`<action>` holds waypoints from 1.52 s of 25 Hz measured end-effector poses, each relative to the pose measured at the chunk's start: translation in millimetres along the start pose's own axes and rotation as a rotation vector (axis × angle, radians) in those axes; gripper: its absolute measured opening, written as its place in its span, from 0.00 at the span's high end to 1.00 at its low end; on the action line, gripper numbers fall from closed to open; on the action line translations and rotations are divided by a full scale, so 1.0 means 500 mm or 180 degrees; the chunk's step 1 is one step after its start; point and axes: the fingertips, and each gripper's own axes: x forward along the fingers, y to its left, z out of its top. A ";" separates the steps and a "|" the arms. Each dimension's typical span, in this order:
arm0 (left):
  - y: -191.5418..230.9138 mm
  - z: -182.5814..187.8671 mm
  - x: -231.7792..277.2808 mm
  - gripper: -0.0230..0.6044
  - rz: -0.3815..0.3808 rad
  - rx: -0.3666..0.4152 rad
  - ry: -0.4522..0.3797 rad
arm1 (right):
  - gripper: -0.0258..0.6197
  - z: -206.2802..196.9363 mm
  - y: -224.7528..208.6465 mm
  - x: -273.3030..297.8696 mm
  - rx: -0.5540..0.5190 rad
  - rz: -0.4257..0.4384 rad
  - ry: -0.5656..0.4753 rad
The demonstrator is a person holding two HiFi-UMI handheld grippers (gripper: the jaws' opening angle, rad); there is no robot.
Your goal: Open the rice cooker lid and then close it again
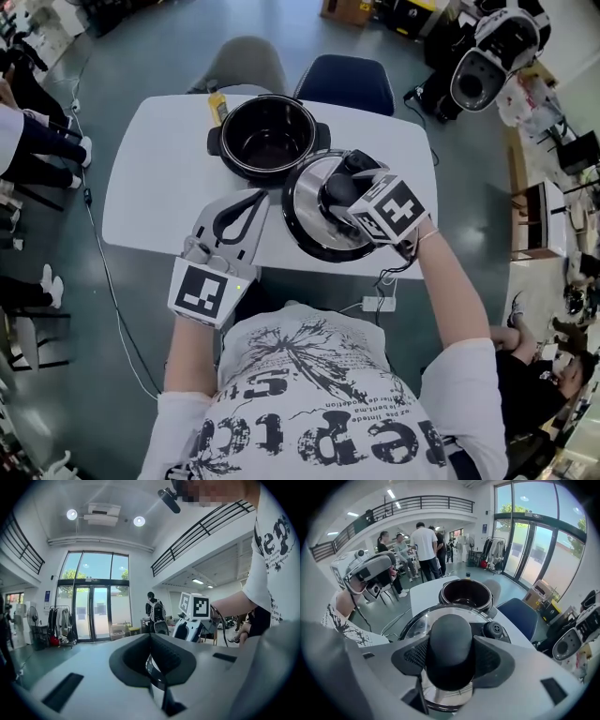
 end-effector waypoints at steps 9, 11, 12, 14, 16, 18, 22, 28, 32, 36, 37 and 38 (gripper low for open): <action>-0.087 -0.006 -0.051 0.94 0.0177 -0.0026 0.0039 | 0.51 -0.075 0.039 -0.029 -0.0047 0.0055 -0.0023; -0.086 0.002 -0.057 0.94 0.0201 -0.0023 0.0045 | 0.51 -0.072 0.044 -0.035 -0.0071 0.0088 -0.0033; -0.082 0.010 -0.058 0.94 0.0214 -0.0017 0.0040 | 0.51 -0.068 0.045 -0.039 -0.0078 0.0093 -0.0031; -0.071 0.022 -0.059 0.94 0.0235 0.0004 0.0024 | 0.51 -0.058 0.044 -0.041 -0.0089 0.0086 -0.0036; -0.064 0.021 -0.055 0.94 0.0239 0.0039 0.0013 | 0.51 -0.051 0.042 -0.036 -0.0101 0.0088 -0.0065; -0.057 0.014 -0.048 0.94 0.0228 0.0060 0.0019 | 0.51 -0.045 0.039 -0.028 -0.0100 0.0107 -0.0076; -0.036 0.012 -0.028 0.94 0.0201 0.0072 0.0021 | 0.51 -0.011 0.027 -0.024 -0.0154 0.0114 -0.0088; 0.051 0.043 -0.006 0.94 0.0155 0.0126 -0.0054 | 0.51 0.098 0.007 -0.009 -0.0261 0.0039 -0.0085; 0.146 0.049 0.008 0.94 0.0142 0.0134 -0.0124 | 0.51 0.187 -0.017 0.031 -0.0222 0.0019 -0.0101; 0.195 0.052 0.012 0.94 0.0143 0.0144 -0.0174 | 0.51 0.237 -0.024 0.056 -0.0240 0.0017 -0.0109; 0.208 0.052 0.013 0.94 0.0133 0.0155 -0.0178 | 0.51 0.251 -0.027 0.065 -0.0241 0.0011 -0.0105; 0.222 0.050 0.014 0.94 0.0121 0.0172 -0.0172 | 0.51 0.266 -0.030 0.075 -0.0242 0.0005 -0.0098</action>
